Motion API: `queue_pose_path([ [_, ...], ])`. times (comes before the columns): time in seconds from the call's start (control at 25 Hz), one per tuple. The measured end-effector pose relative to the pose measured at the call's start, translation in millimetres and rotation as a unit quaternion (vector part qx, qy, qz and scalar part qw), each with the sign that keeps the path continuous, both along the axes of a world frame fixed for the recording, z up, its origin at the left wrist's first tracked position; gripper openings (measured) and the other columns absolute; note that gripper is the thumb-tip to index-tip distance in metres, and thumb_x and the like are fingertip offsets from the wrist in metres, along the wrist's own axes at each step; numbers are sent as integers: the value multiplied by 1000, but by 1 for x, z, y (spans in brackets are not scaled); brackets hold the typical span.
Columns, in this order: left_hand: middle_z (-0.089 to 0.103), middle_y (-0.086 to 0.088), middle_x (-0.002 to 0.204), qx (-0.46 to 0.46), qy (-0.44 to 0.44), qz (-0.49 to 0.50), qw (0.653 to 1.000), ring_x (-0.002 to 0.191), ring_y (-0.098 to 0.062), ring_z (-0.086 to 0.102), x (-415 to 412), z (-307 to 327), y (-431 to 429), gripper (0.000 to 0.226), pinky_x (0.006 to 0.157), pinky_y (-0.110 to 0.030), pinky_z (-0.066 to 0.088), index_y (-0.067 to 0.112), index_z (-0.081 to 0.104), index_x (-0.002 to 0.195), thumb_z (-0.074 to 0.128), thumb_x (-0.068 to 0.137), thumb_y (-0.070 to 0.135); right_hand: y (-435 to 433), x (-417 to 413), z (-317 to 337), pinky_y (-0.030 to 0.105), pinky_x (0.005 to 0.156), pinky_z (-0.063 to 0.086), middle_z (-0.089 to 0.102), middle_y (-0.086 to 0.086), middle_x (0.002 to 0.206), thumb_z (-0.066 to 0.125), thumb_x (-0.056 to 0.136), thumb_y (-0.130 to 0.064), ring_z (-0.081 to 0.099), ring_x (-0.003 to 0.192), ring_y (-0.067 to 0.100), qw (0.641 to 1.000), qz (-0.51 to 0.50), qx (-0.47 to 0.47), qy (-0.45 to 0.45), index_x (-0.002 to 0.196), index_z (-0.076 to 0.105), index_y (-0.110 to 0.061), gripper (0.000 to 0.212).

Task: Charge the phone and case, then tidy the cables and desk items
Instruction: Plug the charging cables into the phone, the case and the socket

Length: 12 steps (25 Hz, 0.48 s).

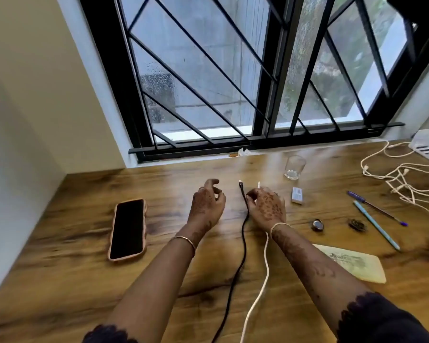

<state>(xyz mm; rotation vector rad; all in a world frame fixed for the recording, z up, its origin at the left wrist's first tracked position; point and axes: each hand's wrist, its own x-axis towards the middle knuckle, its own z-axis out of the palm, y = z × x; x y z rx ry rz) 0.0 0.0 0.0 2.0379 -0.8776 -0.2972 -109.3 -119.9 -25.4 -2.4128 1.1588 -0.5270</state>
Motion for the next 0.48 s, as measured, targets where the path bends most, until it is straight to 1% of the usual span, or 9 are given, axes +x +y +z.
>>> queue_pose_path([
  [0.08,65,0,110,33,-12,-21,999,97,-20,64,-3,-9,-7,41,90,-36,53,18,46,131,53,91,21,-2,8,-3,36,94,35,63,-5,107,54,87,-42,57,106,19,993,-8,-85,79,100,68,-30,22],
  [0.16,63,2,111,53,26,-34,998,95,-18,64,-9,-21,-11,43,86,-37,55,19,45,133,53,91,22,-5,19,-6,36,90,36,65,-5,101,54,83,-47,58,101,19,980,-9,-143,139,96,69,-28,27],
  [0.28,59,8,104,45,84,-20,995,88,-14,64,-7,-33,-17,42,78,-41,59,20,46,132,54,91,20,-10,31,-9,37,83,35,67,-2,88,52,82,-43,60,88,21,961,-3,-198,195,88,68,-22,27],
  [0.36,59,9,100,39,110,-4,993,86,-13,64,-4,-38,-19,41,76,-42,60,20,48,131,55,90,18,-13,37,-8,37,80,32,67,-3,81,52,82,-38,60,82,21,957,1,-198,211,84,67,-22,22],
  [0.48,61,7,100,28,148,8,989,87,-17,66,-1,-38,-22,40,75,-43,60,19,50,129,54,90,18,-18,44,-7,35,79,32,66,-3,75,55,80,-39,59,76,20,960,-3,-175,217,81,66,-23,20],
])
